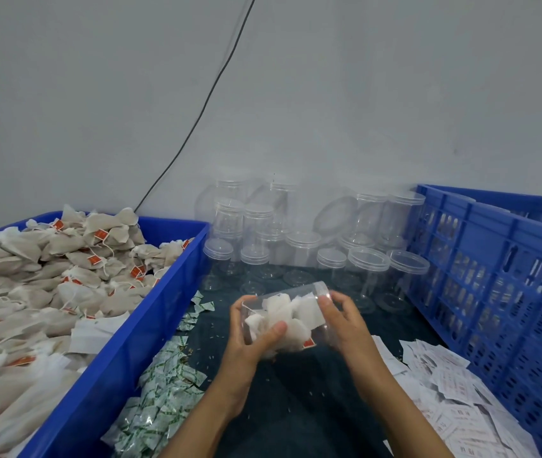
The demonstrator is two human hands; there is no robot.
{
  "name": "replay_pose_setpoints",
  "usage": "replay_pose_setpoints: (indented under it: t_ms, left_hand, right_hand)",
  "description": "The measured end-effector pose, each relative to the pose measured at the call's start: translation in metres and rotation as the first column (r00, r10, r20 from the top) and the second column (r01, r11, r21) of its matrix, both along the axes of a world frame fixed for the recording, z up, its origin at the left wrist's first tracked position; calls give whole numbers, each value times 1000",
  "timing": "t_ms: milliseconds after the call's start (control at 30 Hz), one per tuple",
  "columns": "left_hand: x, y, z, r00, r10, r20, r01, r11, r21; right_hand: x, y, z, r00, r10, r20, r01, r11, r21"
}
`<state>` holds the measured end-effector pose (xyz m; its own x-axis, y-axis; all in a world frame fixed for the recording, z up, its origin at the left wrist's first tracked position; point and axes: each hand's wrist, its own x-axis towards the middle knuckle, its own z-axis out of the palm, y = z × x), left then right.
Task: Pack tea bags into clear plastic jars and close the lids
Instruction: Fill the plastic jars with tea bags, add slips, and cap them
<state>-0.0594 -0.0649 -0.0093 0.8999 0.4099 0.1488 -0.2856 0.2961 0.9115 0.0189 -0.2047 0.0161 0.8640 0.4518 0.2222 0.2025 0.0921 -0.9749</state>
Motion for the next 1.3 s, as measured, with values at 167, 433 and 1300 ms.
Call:
replay_pose_setpoints:
  t_ms: [167,433,1300]
  left_hand:
    - [-2,-3,3,995,-76,-58,71,994,-80]
    - [-1,-9,1,1000,12,-4,-12,1000,20]
    - [-6,-7,3,996,-89,-15,89,996,20]
  right_hand:
    - [5,-2,3,997,77,21,-77,997,3]
    - [4,-7,3,994,68,89,-78,991,111]
    - [-1,4,4,999,38,16,-41,930,365]
